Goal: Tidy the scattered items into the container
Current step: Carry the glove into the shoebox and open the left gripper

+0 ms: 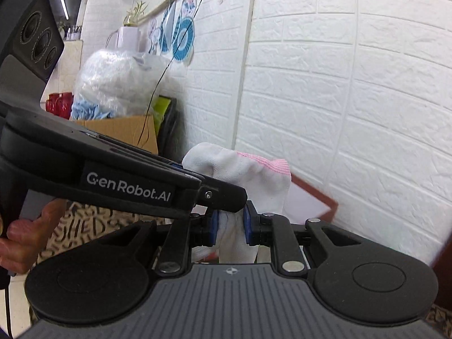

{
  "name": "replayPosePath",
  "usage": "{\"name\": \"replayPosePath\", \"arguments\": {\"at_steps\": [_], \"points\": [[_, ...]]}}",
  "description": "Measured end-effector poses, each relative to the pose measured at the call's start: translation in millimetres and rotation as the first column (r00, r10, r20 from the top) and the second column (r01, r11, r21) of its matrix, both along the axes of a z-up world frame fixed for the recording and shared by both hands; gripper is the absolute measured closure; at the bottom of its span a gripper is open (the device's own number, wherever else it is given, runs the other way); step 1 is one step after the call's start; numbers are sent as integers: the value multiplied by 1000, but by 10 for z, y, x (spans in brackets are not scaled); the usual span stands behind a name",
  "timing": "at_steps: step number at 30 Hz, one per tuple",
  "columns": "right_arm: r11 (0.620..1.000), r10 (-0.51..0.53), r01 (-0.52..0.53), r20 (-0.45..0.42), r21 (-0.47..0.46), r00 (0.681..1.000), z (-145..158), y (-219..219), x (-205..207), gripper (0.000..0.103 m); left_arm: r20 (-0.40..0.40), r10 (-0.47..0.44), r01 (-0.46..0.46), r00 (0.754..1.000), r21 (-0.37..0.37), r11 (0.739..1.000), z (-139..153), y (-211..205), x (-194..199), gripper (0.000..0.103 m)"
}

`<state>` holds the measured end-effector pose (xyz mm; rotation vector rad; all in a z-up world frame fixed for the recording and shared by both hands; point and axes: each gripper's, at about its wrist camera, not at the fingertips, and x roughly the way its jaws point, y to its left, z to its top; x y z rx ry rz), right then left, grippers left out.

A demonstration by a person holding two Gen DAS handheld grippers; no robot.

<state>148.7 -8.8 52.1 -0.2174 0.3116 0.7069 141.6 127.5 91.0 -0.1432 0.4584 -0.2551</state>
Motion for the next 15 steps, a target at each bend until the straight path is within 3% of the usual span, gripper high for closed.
{"name": "replayPosePath", "arguments": {"at_steps": [6, 15], "points": [[999, 12, -10, -41, 38, 999, -56, 299, 457, 82, -9, 46, -46, 999, 7, 999, -67, 348, 404, 84], [1000, 10, -6, -163, 25, 987, -464, 650, 928, 82, -96, 85, -85, 992, -2, 996, -557, 703, 882, 83]]}}
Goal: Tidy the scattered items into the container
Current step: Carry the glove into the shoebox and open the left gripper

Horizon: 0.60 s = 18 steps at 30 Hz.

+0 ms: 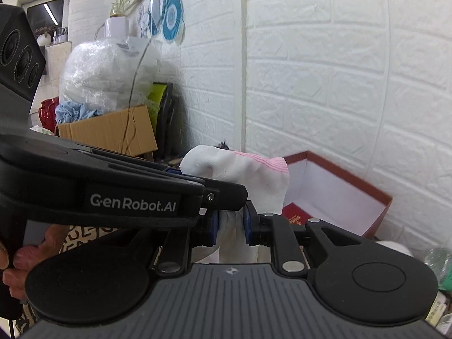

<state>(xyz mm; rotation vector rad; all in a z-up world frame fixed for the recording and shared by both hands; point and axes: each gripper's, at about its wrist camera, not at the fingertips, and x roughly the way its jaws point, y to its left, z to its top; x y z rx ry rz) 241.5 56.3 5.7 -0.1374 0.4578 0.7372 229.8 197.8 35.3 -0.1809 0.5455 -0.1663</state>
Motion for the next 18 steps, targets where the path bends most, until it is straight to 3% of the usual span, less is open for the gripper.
{"name": "replayPosePath", "arguments": {"at_steps": [7, 10, 12, 13, 14, 18], "points": [[1000, 4, -5, -64, -11, 998, -201, 153, 181, 81, -54, 12, -12, 998, 0, 1000, -234, 152, 220, 80], [1000, 10, -10, -89, -4, 996, -252, 172, 241, 76, -54, 25, -25, 998, 3, 1000, -273, 174, 259, 59], [1000, 13, -15, -91, -16, 996, -277, 186, 247, 41, -39, 57, -56, 998, 14, 998, -274, 180, 247, 34], [1000, 5, -7, -78, -22, 997, -281, 183, 231, 16, -27, 78, -78, 997, 19, 997, -268, 187, 229, 17], [1000, 0, -1, -58, -24, 998, -280, 171, 208, 14, -12, 101, -101, 995, 24, 995, -261, 193, 202, 8], [999, -19, 16, -60, -37, 998, -273, 133, 193, 11, 13, 132, -132, 991, 35, 991, -240, 211, 116, 0]]}}
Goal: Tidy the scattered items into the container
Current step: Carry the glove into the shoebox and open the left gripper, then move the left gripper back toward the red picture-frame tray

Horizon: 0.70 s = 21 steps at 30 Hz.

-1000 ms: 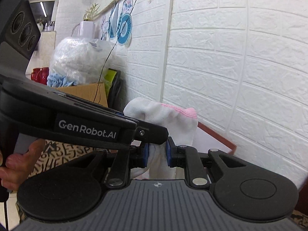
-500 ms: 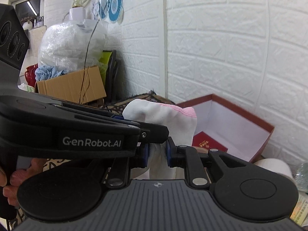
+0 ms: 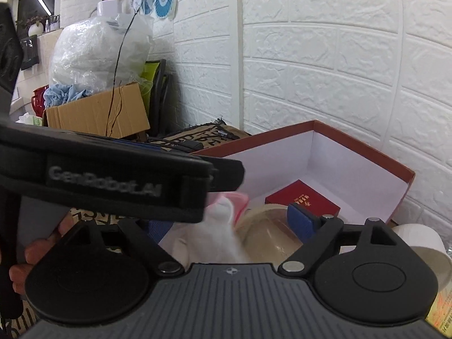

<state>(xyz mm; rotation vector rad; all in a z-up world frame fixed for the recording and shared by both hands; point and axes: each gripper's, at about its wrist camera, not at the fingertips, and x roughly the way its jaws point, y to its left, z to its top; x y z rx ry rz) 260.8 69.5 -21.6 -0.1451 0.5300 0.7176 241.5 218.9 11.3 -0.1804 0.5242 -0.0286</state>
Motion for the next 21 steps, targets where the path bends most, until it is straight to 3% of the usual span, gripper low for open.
{"name": "replayPosePath", "arguments": {"at_steps": [2, 10, 21], "points": [[1000, -27, 27, -14, -1, 1000, -10, -20, 6, 2, -29, -26, 26, 999, -4, 1000, -16, -13, -21, 0], [998, -58, 57, -38, -8, 998, 6, -85, -59, 1, -67, -48, 46, 997, -24, 999, -39, -87, -153, 0], [998, -67, 67, 0, 17, 998, 244, -244, -282, 1, -28, -48, 47, 998, -17, 999, 204, -261, -363, 0]]}}
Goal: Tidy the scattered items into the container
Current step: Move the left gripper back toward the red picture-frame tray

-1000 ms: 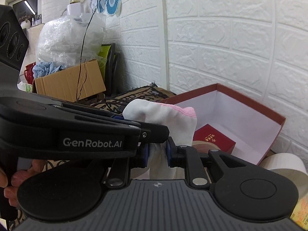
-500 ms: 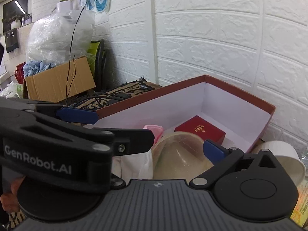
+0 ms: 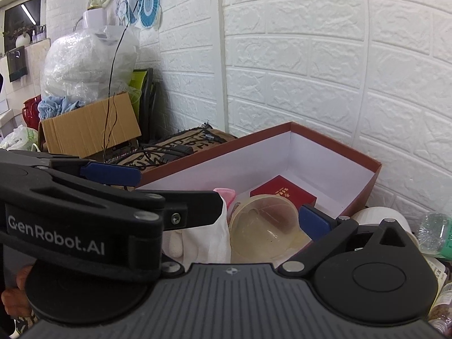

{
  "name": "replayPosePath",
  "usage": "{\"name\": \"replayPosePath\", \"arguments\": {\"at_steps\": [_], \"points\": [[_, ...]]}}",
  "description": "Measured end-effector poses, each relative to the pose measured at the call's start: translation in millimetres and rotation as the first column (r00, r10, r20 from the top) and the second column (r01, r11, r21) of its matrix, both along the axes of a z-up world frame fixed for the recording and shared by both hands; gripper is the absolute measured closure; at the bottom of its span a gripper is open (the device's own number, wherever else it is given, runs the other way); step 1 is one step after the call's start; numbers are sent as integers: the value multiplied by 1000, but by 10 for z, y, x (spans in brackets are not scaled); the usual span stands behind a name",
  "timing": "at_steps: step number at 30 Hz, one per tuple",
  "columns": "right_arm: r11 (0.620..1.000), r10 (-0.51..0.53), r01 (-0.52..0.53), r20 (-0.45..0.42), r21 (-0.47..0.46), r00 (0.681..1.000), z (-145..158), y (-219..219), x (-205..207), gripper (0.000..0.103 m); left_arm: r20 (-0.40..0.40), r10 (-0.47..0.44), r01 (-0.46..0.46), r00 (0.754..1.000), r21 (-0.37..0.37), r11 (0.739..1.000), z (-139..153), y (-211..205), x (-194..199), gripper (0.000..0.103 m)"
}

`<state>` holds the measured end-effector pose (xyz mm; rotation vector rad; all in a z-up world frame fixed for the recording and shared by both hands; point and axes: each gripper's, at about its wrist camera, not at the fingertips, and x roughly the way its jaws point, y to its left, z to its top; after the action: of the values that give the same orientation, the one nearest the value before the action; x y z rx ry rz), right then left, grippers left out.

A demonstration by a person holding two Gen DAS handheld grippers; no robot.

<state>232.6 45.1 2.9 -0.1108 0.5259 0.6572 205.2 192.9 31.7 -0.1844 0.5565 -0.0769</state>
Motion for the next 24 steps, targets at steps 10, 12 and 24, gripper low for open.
{"name": "replayPosePath", "arguments": {"at_steps": [10, 12, 24], "points": [[999, 12, -12, 15, 43, 1000, 225, -336, -338, 0, 39, -54, 54, 998, -1, 999, 242, -370, -341, 0], [999, 19, -20, 34, 45, 999, 274, -442, -452, 0, 51, -76, 76, 996, 3, 997, 291, -505, -440, 0], [993, -106, 100, 108, 56, 989, 56, -1241, -1160, 0, 70, -199, 202, 978, -38, 979, 34, -1367, -1033, 0]]}}
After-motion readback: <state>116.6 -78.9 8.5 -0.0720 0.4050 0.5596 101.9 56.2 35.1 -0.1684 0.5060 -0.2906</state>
